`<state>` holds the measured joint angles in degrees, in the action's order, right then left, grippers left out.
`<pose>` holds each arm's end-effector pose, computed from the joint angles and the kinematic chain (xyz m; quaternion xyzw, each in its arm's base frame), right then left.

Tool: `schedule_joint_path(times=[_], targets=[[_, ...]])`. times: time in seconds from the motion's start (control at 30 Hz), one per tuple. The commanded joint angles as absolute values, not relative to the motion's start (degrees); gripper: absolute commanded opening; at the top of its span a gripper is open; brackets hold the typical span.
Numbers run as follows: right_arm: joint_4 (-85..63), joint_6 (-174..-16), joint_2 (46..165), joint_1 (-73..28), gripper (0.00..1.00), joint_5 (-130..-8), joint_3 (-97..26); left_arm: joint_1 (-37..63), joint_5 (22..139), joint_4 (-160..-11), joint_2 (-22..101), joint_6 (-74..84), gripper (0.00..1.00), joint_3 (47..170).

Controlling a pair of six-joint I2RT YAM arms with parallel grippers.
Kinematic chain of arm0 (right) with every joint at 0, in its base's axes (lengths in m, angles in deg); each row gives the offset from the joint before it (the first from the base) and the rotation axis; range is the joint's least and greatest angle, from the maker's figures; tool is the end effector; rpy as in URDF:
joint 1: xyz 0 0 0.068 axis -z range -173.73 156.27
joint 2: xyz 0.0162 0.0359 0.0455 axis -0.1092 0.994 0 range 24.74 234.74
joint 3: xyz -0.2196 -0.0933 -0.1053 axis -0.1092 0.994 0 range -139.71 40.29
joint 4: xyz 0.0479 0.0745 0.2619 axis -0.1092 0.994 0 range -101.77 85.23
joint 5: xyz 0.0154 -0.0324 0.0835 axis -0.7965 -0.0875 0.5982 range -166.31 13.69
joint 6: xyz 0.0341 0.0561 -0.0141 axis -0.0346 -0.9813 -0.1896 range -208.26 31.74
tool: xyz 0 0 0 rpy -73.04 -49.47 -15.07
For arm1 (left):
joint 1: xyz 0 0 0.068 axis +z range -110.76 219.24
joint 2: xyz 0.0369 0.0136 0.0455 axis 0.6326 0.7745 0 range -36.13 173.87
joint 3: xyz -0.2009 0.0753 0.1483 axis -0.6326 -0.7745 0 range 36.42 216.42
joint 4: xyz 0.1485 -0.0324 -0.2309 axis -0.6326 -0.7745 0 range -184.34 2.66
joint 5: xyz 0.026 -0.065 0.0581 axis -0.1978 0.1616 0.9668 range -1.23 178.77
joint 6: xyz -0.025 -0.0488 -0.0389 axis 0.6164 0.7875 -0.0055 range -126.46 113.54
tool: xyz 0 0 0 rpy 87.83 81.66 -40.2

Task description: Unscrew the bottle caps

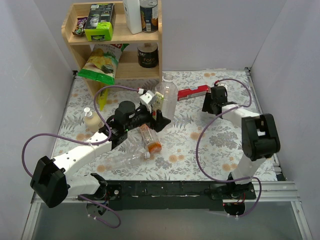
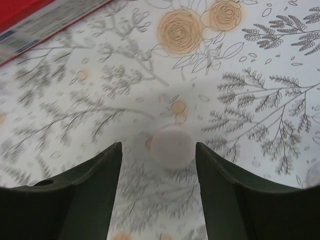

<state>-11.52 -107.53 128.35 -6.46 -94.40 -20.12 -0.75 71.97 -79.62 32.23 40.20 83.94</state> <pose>0.3950 0.0723 0.1373 0.1137 0.9022 -0.0312 0.4149 0.2310 -0.2139 0.2821 0.0456 0.7788 -0.5053 0.3689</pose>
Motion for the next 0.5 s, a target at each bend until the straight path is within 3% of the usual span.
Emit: schedule_joint_path(times=[0.0,0.13,0.27,0.47], targets=[[-9.41,-103.04,111.51,-6.12,0.67,-79.61,-18.6,-1.19,69.62,-78.9,32.95,37.84,0.24,84.14],[-0.54,-101.79,103.24,-6.21,0.67,-60.01,-23.51,-1.36,67.15,-80.4,34.27,36.87,0.24,85.37],[-0.69,-105.91,93.68,-6.21,0.68,-51.19,-25.28,-1.98,65.92,-80.57,34.45,36.43,0.24,85.54],[-7.91,-115.77,90.04,-7.78,0.68,-39.05,-28.52,-3.65,66.88,-82.06,36.03,35.91,0.24,86.42]])
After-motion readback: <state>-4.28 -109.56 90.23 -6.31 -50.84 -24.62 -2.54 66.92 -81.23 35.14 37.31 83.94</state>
